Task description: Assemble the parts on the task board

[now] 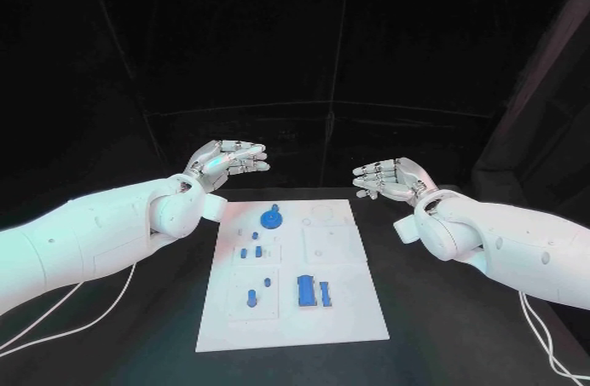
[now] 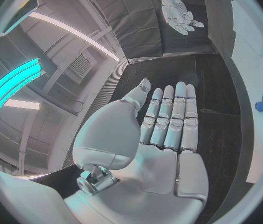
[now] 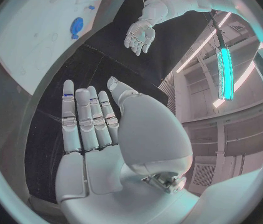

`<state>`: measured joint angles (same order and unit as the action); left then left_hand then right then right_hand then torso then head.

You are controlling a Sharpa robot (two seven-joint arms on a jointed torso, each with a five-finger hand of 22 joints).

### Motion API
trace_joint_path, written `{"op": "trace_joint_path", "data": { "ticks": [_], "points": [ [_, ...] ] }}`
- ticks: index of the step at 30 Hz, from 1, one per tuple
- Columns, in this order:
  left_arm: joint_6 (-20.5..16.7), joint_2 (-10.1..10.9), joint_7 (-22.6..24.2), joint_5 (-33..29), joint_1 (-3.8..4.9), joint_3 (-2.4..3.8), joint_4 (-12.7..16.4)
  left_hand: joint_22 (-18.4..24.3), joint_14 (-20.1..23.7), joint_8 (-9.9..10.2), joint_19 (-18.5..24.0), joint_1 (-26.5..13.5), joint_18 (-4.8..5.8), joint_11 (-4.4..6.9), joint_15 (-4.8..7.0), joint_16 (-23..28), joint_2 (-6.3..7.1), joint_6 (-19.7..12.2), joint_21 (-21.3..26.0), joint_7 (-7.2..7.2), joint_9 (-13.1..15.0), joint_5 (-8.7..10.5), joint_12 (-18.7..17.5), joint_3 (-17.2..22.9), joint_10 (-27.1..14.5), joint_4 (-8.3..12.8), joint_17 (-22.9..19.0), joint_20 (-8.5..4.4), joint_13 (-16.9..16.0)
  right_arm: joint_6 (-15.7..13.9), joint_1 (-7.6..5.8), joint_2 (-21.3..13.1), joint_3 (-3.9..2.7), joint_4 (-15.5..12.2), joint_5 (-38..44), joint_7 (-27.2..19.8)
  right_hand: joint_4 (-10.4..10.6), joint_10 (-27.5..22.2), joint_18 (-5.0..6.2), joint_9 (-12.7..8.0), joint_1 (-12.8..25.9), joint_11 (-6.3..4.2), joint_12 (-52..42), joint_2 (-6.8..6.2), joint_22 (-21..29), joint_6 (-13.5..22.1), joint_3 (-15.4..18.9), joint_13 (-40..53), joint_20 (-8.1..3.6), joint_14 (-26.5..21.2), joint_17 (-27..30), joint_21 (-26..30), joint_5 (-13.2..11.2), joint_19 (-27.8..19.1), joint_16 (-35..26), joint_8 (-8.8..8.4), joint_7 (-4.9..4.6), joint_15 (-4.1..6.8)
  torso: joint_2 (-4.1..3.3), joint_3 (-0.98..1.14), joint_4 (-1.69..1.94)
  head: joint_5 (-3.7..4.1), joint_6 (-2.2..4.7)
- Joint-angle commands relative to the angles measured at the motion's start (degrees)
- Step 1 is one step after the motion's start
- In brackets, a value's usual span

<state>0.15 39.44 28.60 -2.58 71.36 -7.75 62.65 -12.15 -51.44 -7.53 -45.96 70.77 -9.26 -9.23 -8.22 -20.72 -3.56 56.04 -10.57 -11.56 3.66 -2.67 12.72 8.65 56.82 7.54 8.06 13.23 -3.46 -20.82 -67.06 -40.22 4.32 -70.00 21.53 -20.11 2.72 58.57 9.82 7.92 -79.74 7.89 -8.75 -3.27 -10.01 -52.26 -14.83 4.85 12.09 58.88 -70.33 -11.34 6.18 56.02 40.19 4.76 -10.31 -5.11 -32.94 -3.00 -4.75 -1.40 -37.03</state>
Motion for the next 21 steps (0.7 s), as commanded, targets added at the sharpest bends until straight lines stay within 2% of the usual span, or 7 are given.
{"op": "trace_joint_path", "data": {
  "ticks": [1,8,9,12,19,20,21],
  "points": [
    [-4.2,-1.5,4.2,-4.5,-0.44,0.04,-2.9,2.0,2.3,1.3,4.6,-1.3,0.65,-1.00,-1.30,3.5,0.19,-1.2,3.2,-0.36,0.0,-0.04,-2.4,-1.3,-2.0,-0.6,-1.6,1.29,0.0,4.7,-0.09,2.5,-0.26,4.9,-6.8,-5.2,-0.4,0.6,0.68,-0.9,0.7,0.34,1.9,0.39,2.1,-0.5,1.1,-1.3,0.53,-1.5,1.2,2.5,-0.2,0.7,-8.0,-0.97,-0.24,-0.10,1.32,-0.16,-0.10,0.13,1.40],
    [-7.1,-3.7,5.0,-5.9,-1.18,0.07,-6.5,3.9,2.0,2.4,8.0,-0.8,-0.93,-1.26,-1.67,7.0,-0.49,-1.0,5.2,-0.48,0.2,0.00,-4.7,-2.7,-1.9,-1.0,-3.2,3.09,-0.2,6.3,-0.07,6.2,-0.47,11.2,-8.0,-6.1,-1.5,1.3,0.85,-2.6,0.9,0.56,4.1,1.77,4.8,-0.6,2.9,-1.3,0.64,0.1,0.9,5.7,-0.1,2.3,-16.1,-1.09,-0.21,-0.17,1.56,0.10,0.17,-0.17,3.40],
    [-4.1,-3.4,2.3,-3.5,-1.13,0.04,-6.0,6.4,17.2,7.5,19.6,-21.9,2.78,1.84,1.32,11.0,3.56,-17.6,10.6,3.25,-3.7,2.67,-6.9,-4.2,-18.6,-2.9,-8.1,-1.80,3.5,3.3,0.03,5.8,-0.44,10.4,-5.1,-3.4,-2.7,-16.8,-2.95,-7.9,24.7,-1.94,8.8,3.27,10.0,15.5,6.3,-4.9,-3.21,-17.8,21.7,7.3,-1.9,-15.5,-23.1,-4.76,2.91,5.11,1.34,-0.03,-0.08,-0.03,2.82],
    [-4.8,-3.3,2.3,-3.3,-1.31,0.17,-5.4,6.9,19.8,7.5,21.5,-25.9,2.77,2.49,1.87,11.9,3.56,-20.8,10.6,3.85,-3.7,2.67,-7.6,-8.7,-21.6,-3.5,-8.1,-2.74,3.5,2.7,0.19,5.5,-0.53,9.7,-5.5,-3.6,-2.7,-20.0,-2.95,-7.9,29.0,-2.45,8.8,3.27,10.0,18.2,7.1,-4.9,-3.90,-20.8,25.6,11.3,-6.2,-18.4,-24.8,-4.76,3.51,5.11,1.37,0.19,0.27,0.08,2.81],
    [-10.2,-2.1,2.1,-2.5,-2.67,1.22,-0.9,8.1,27.3,7.5,27.3,-36.6,3.71,4.09,3.39,14.1,3.56,-29.1,10.6,5.67,-3.7,2.67,-12.7,-8.7,-30.0,-7.5,-8.1,-5.21,3.5,-2.1,1.42,3.7,-1.22,4.3,-8.4,-4.7,-2.7,-29.2,-3.93,-7.9,41.1,-3.73,8.8,3.27,10.0,26.3,9.0,-4.9,-5.84,-29.9,36.2,11.3,-6.2,-27.4,-28.4,-4.76,5.11,5.11,1.60,1.85,2.91,0.85,2.72],
    [-11.4,-1.8,2.1,-2.3,-2.97,1.45,0.1,12.2,28.2,7.5,28.0,-37.9,3.73,4.29,3.58,14.3,3.56,-30.2,10.6,5.90,-3.7,2.67,-12.7,-8.7,-31.0,-7.5,-8.1,-5.54,3.5,-3.1,1.69,3.3,-1.38,3.0,-9.1,-5.0,-2.7,-30.2,-4.26,-7.9,42.5,-7.89,8.8,3.27,10.0,27.2,9.2,-4.9,-6.07,-30.9,37.4,11.3,-6.2,-28.4,-28.8,-4.76,5.29,5.11,1.63,2.11,3.33,0.98,2.70],
    [-13.5,-1.4,2.1,-2.0,-3.49,1.84,1.8,12.2,29.4,7.5,29.0,-39.6,4.32,4.54,3.81,14.6,3.56,-31.5,10.6,6.20,-3.7,2.67,-12.7,-8.7,-32.4,-7.5,-8.1,-5.92,3.5,-4.9,2.16,2.6,-1.64,1.0,-10.2,-5.4,-2.7,-31.6,-4.55,-7.9,44.2,-7.89,8.8,3.27,10.0,28.4,9.4,-4.9,-6.35,-32.3,39.0,11.3,-6.2,-29.7,-29.4,-4.76,5.54,5.11,1.68,2.45,3.87,1.14,2.68]
  ]
}}
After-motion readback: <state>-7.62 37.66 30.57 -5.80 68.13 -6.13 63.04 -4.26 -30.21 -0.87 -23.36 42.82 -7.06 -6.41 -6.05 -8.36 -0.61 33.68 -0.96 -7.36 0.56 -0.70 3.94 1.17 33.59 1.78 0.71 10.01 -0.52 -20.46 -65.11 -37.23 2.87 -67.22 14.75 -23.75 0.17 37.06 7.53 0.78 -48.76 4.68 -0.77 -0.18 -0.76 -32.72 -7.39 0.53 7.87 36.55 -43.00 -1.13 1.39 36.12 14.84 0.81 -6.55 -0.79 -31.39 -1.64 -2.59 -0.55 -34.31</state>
